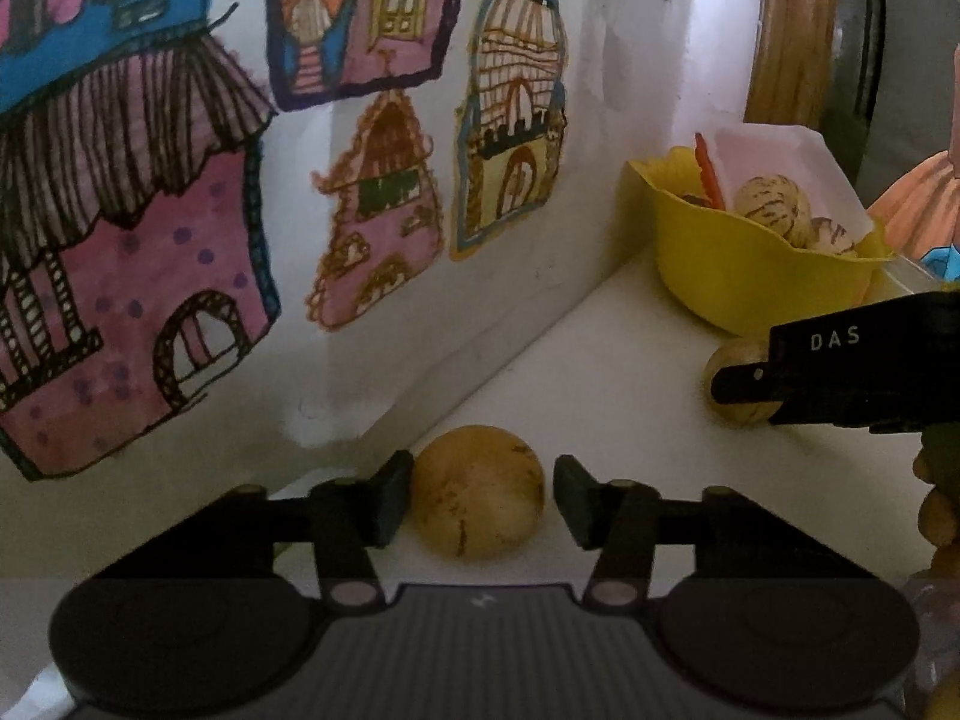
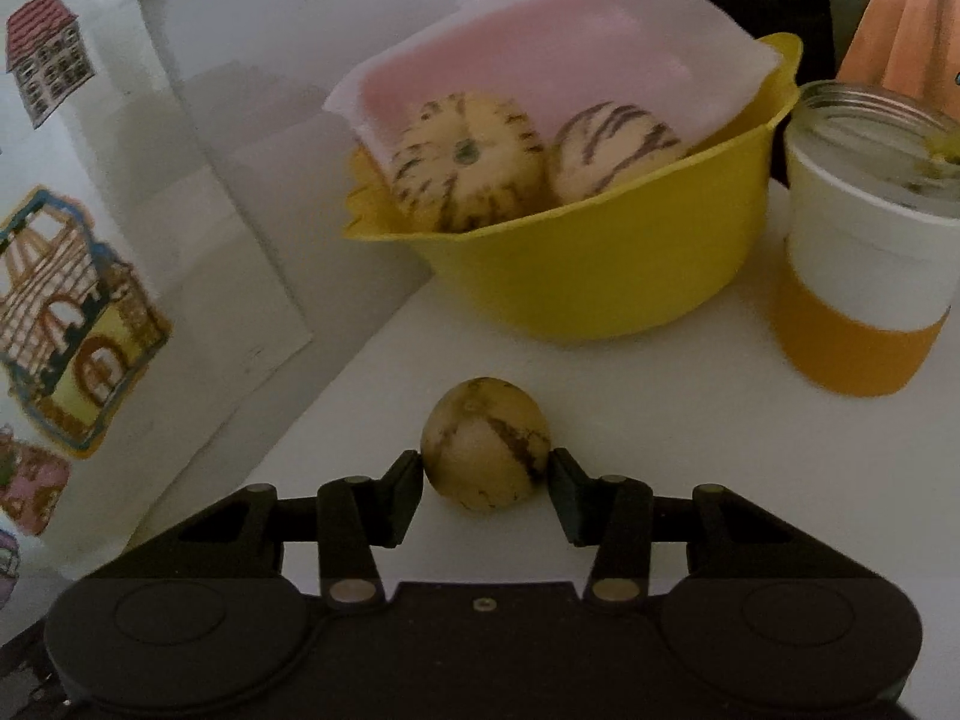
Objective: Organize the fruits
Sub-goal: 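Grasp a striped pepino melon with the right tool while the left tool grasps another, then carry both held pepino melons back toward the metal tray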
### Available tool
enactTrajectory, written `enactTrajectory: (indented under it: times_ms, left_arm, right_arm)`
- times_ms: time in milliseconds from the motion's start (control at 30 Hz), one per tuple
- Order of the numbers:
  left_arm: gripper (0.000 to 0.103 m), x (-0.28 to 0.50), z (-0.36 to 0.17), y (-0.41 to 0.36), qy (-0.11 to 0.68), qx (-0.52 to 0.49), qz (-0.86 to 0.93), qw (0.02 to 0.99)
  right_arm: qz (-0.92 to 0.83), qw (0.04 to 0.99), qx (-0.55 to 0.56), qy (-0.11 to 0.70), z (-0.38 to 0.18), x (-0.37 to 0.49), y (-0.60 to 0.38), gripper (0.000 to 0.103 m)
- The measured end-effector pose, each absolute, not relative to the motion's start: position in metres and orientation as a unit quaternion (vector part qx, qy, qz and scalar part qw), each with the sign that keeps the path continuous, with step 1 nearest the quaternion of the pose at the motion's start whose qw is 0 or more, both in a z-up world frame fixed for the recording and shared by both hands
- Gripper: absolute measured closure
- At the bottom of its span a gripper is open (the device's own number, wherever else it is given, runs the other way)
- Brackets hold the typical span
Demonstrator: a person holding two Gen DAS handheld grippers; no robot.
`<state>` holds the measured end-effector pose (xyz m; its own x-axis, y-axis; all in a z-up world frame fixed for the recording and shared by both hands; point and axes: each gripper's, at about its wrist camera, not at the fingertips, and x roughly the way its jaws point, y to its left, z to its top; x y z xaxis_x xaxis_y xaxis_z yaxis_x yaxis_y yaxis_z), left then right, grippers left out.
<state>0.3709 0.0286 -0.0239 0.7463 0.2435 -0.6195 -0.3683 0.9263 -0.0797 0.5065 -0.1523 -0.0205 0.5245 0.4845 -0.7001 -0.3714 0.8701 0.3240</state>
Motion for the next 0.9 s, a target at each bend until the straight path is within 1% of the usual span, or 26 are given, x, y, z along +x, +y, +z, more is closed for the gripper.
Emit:
enactTrajectory:
  times_ms: [300,600,767,900]
  left_arm:
    - [0.056,0.355,-0.022,0.027,0.319,-0.107,0.139,0.931]
    - [0.056,0.336,-0.016,0.022,0.334,-0.121,0.121,0.927]
    - [0.056,0.325,-0.01,0.016,0.332,-0.118,0.111,0.929]
    - [0.056,0.314,-0.005,0.011,0.328,-0.119,0.104,0.931]
  right_arm:
    - [0.26,0.852,0.081,0.447,-0.02,0.496,-0.142,0.056]
    - [0.273,0.848,0.087,0.445,-0.016,0.47,-0.141,0.057]
    - [0.277,0.85,0.087,0.441,-0.001,0.448,-0.154,0.057]
    - [0.279,0.851,0.09,0.436,0.005,0.434,-0.162,0.06]
